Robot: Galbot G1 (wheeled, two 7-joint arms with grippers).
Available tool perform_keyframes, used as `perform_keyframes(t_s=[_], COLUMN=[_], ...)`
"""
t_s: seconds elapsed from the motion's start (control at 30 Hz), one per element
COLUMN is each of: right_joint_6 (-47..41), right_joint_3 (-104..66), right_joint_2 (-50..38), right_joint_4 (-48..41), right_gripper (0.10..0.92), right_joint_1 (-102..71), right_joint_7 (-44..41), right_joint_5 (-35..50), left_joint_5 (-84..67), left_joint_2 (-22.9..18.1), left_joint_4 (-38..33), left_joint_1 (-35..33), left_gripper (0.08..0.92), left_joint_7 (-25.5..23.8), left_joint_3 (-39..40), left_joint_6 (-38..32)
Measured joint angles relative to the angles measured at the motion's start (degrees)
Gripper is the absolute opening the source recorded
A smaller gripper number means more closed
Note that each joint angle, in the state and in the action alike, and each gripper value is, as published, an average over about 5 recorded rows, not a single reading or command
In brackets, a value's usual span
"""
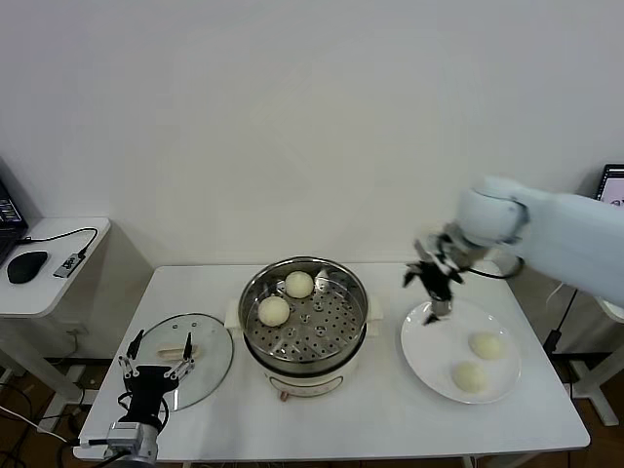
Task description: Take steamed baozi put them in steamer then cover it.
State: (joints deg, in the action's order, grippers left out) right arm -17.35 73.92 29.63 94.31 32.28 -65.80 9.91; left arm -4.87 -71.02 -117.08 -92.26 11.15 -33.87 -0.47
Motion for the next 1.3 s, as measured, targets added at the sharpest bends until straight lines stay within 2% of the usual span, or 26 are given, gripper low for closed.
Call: perform_keyframes(t_s=[0.4, 0.7, 1.03, 1.3], right_joint_6=[1.48, 1.66, 1.17, 0.46], right_joint_3=[-15.12, -23.94, -28.69, -30.26], right_joint_2=[-7.39, -7.33, -4.64, -3.16], right_joint_4=[-0.86, -3.18, -6.90, -8.28], right_gripper=[0.823, 0.823, 0.819, 0.726], right_joint_1=[-22.54, -35.29, -41.72, -44.22], right_joint_7=[3.14, 4.90, 7.49, 8.28], right_joint_5=[-11.20, -15.68, -17.79, -18.03], left_joint_5=[1.18, 1.47, 1.47, 1.53], left_joint_2=[-0.86, -1.03, -1.01, -1.06], left_joint_4=[0.07, 0.10, 0.38, 0.50], left_joint_1=[-0.31, -0.57, -0.51, -0.31], left_gripper=[0.823, 0.823, 0.823, 0.823], left_joint_7=[0.04, 0.14, 0.12, 0.12], left_joint_3=[0.07, -0.11, -0.25, -0.25], left_joint_6=[0.12, 0.15, 0.13, 0.13])
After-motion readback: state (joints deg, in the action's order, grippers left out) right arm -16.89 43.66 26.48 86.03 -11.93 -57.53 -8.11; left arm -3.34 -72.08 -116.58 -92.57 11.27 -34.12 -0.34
